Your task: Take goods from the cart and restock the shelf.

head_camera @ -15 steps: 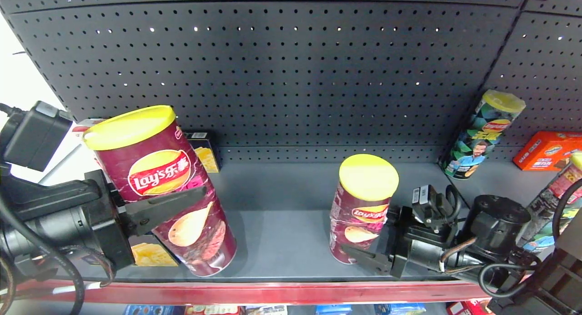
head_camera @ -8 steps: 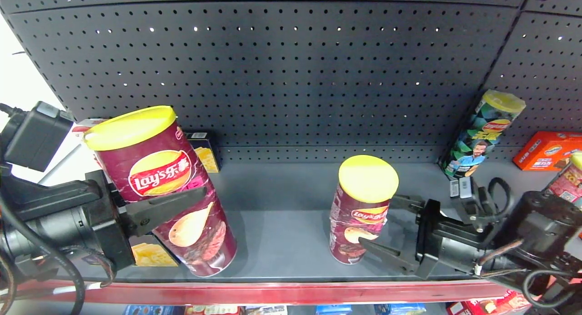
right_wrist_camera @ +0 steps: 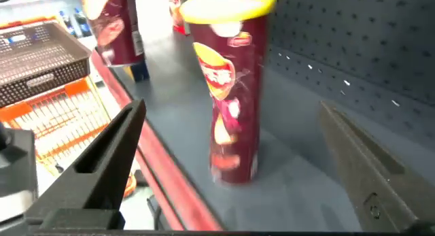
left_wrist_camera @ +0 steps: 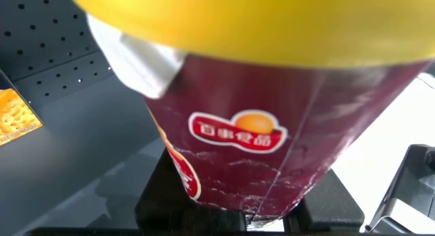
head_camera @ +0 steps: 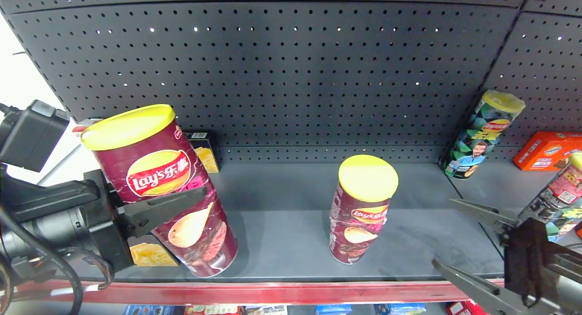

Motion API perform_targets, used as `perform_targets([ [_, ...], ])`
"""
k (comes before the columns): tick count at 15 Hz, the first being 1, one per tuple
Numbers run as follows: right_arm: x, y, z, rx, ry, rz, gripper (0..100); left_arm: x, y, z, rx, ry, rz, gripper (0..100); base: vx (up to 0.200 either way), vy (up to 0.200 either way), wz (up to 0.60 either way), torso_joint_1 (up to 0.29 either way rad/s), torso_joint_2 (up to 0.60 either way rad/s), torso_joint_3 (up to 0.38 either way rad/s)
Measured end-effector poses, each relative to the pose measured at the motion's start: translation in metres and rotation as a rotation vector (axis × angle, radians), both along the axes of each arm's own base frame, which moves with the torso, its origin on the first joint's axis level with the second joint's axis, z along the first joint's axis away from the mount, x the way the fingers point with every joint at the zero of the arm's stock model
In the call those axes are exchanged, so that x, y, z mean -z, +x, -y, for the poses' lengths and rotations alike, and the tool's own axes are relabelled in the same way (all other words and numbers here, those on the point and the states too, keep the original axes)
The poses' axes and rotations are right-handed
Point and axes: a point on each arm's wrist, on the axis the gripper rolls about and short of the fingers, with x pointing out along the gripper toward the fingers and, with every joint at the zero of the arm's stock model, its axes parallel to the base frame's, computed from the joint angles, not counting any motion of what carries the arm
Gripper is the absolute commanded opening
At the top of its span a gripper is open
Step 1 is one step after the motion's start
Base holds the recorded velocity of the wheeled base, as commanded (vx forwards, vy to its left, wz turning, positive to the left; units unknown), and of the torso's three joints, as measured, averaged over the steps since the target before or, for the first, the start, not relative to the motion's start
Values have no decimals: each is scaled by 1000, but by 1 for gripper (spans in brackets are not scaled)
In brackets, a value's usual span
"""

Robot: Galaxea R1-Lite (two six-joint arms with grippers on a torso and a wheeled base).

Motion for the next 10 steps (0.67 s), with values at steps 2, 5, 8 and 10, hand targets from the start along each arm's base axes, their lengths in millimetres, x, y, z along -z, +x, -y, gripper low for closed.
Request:
perform_targets([
  [2, 1, -18, 14, 45, -17, -42, 100, -1, -1, 0, -1, -2, 7, 0, 0, 0, 0, 0, 0, 0],
  [5, 1, -47, 36, 151, -42, -106, 100, -6, -3, -1, -1, -6, 28, 0, 0, 0, 0, 0, 0, 0],
  [8, 5, -83, 55, 309, -51, -160, 100, -6, -7, -1, 6, -9, 35, 0, 0, 0, 0, 0, 0, 0],
  [10, 14, -112, 63, 462, -42, -189, 100, -5, -11, 0, 19, -9, 34, 0, 0, 0, 0, 0, 0, 0],
])
